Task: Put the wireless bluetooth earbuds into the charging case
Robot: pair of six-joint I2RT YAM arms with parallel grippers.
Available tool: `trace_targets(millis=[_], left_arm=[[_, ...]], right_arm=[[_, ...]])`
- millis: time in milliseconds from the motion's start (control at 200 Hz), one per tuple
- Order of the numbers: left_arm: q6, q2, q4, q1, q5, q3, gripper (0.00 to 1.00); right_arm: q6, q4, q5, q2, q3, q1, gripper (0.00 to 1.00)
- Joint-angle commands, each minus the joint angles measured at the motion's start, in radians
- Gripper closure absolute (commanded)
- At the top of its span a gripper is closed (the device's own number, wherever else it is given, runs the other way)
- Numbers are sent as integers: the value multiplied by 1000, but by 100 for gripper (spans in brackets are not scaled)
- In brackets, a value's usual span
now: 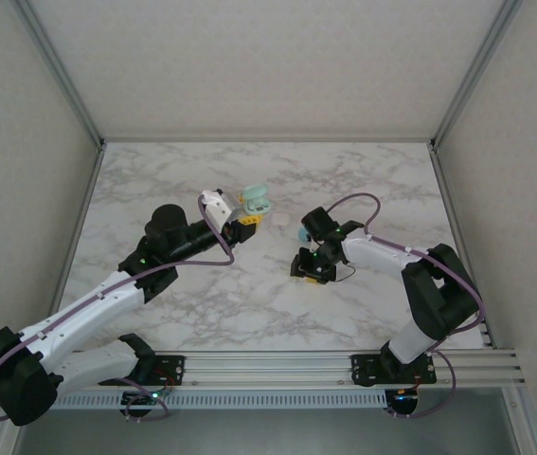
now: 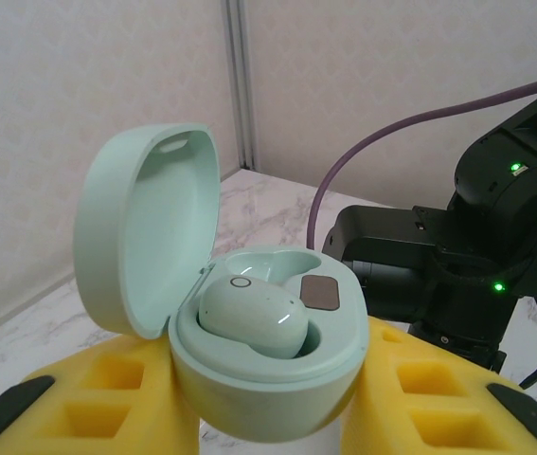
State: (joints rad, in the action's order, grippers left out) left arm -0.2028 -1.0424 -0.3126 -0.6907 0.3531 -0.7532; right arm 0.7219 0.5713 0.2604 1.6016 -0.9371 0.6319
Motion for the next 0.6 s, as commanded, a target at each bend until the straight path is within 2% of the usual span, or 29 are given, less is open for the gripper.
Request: trace_targets(millis=[0, 340, 591], left_arm=[[3, 15, -11, -7, -6, -16, 79], [-1, 29, -10, -7, -19, -11, 79], [-5, 54, 7, -7, -34, 1, 79]], right_arm=[[3, 34, -42, 33, -46, 15, 61], [-68, 109, -62, 159, -172, 62, 63], [-72, 93, -50, 211, -184, 72, 63]])
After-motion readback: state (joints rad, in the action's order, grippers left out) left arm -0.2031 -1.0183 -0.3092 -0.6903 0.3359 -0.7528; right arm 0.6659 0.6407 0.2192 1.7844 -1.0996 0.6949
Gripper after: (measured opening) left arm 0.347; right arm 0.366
